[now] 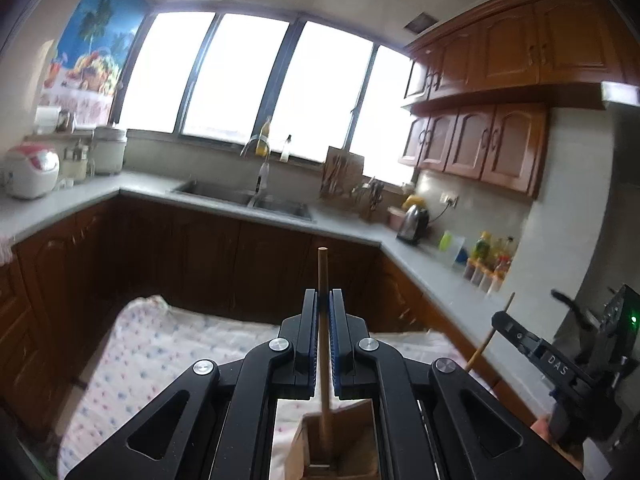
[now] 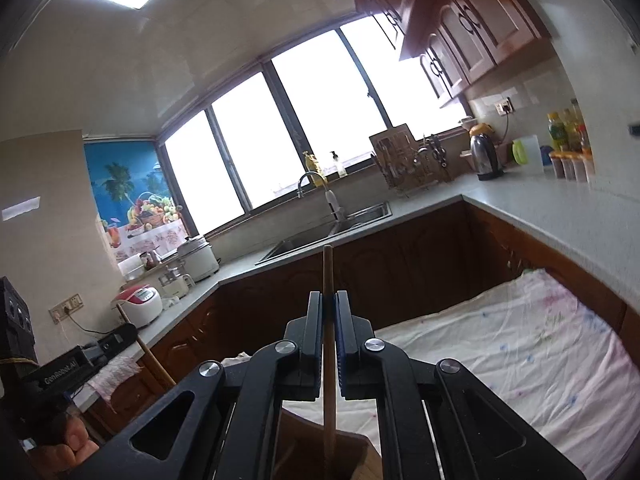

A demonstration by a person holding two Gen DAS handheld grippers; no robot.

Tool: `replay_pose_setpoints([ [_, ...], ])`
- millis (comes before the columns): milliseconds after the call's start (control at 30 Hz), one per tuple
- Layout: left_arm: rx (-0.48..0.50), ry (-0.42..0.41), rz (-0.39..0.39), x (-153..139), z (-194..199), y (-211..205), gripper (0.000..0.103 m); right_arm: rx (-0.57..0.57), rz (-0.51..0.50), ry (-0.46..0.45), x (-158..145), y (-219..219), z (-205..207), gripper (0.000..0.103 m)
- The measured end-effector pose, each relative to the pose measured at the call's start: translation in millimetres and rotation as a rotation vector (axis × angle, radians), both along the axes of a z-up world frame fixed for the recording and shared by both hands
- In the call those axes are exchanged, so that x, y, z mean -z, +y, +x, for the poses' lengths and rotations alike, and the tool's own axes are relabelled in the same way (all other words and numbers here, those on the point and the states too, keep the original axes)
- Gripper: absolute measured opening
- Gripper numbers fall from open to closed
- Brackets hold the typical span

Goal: Organize utensils
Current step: 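Lower both chopsticks into the wooden holder and open both tools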

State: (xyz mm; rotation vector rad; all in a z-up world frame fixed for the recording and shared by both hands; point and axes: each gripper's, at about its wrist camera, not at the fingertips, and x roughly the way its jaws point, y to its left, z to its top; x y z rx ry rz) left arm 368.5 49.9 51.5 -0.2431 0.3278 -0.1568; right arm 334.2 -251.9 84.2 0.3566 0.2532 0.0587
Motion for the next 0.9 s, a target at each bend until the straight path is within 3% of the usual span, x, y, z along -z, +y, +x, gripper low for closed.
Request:
replay_pose_setpoints([
  [133,-0.021,0.041,-0.024,43.5,13.8,-10.8,0.003,0.023,-0.004,-0.002,23.7,3.3,-0.8,0.006],
  [333,-0.020,0.093,-0.040,74.2,31.1,-18.4,0.003,0.026,0.002,0.062,44.6,1.1,3.0,0.006],
  [700,-0.027,0.102,-0.006,58.7,38.7,-10.3,0.004,0.002,-0.002,0.107,41.5,-2.7,8.8,0.007],
  [800,-0.030,0.112,0.011,53.0,30.0,-5.9,0.005,-0.006,0.003,0.136,41.1,-3.9,11.7,0.013],
  [833,-0.034,0.121,0.014,51.1,28.7,-4.8,0.009,-0.014,0.013,0.140,41.5,-4.9,11.6,0.019],
  [867,-0.032,0.129,0.013,49.3,27.8,-4.3,0.013,-0.020,0.024,0.145,41.3,-6.8,10.7,0.031],
  [900,-0.037,0.133,0.011,47.8,24.6,-3.8,0.027,-0.022,0.035,0.150,40.7,-9.1,8.4,0.041],
])
